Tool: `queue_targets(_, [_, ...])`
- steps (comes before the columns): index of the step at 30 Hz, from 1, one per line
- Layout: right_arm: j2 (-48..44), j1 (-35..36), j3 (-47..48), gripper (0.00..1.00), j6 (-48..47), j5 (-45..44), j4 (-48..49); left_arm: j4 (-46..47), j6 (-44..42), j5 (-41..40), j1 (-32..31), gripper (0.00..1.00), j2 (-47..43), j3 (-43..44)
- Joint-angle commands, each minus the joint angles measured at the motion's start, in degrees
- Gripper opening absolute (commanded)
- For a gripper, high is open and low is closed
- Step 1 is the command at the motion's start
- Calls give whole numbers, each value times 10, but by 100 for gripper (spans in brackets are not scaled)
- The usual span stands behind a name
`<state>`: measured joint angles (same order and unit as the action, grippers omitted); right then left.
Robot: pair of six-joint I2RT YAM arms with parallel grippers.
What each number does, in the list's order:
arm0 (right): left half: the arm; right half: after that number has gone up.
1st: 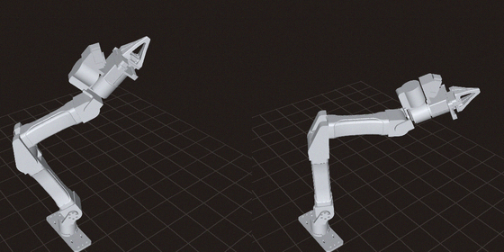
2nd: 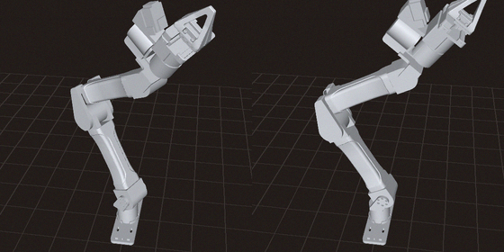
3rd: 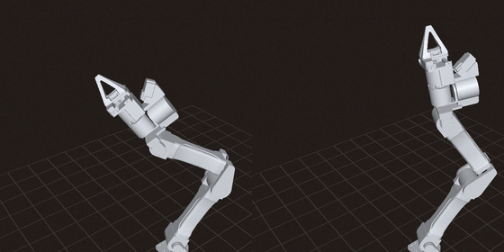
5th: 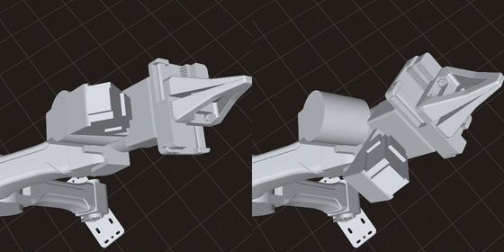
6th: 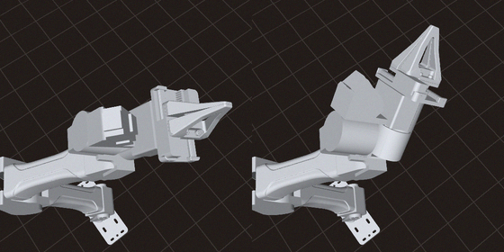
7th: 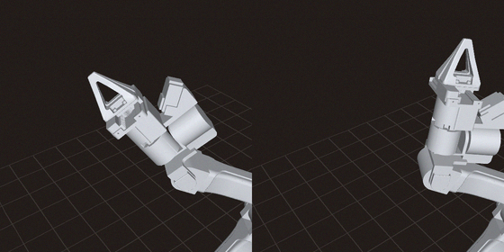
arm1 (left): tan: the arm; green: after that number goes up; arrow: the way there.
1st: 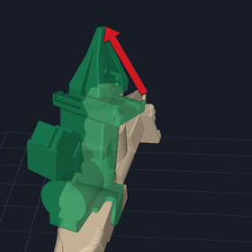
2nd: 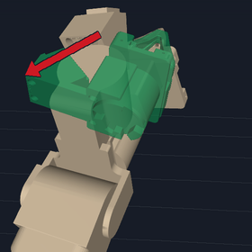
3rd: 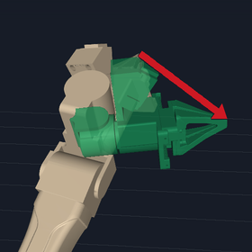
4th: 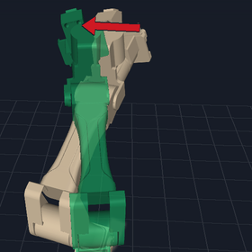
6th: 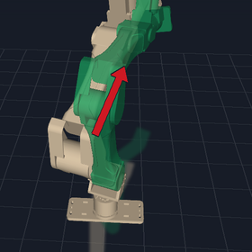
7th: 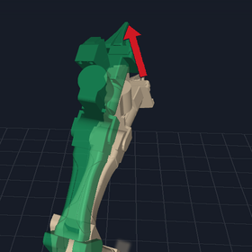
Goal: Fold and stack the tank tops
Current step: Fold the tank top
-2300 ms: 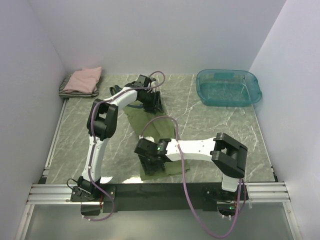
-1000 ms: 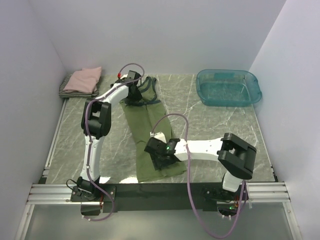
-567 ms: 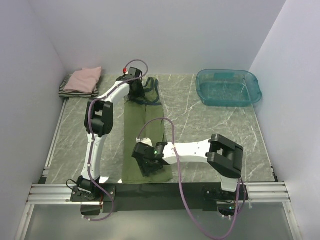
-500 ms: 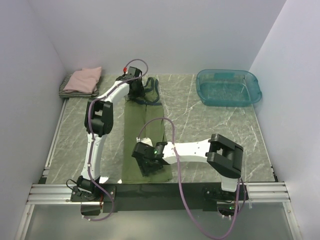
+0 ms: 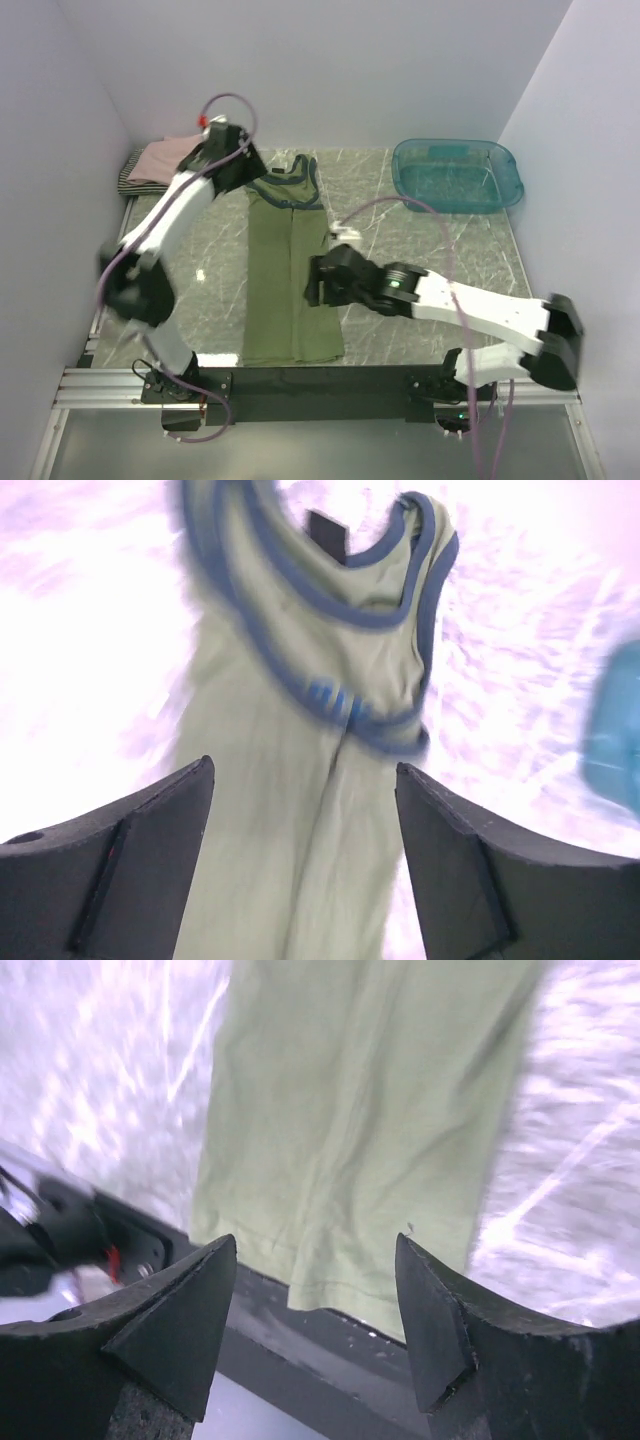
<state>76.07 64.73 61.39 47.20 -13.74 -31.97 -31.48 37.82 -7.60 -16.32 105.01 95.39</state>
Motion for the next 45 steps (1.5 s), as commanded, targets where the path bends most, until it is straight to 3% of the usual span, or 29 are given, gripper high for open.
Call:
queue_targets(1, [-80,-22,-95,72,58,-30,-3,-20,102,-68,1,77,-163,-144])
queue_targets(5, [-141,-30,-194,70,88,-9,35,-14,176,-62,-7,73,-309,-386])
queue_targets(11, [-190,-29,-320,67,116,73,153,-20,267,-19,-61,61,-513,-602])
queue_targets(18, [-170,-12,-386,65,138,124,236,-151,432,-88,-142,63,-593,-662])
queue_targets(24, [-128,4,-414,65,167,136,286,-162,460,-52,-182,66,-542,-675])
queue_targets(37, [-75,26,-422,63,202,156,310,-225,569,-10,-342,68,-432,-689])
queue_targets(45, [-68,27,-409,57,192,158,285,-218,603,22,-369,67,-482,-721])
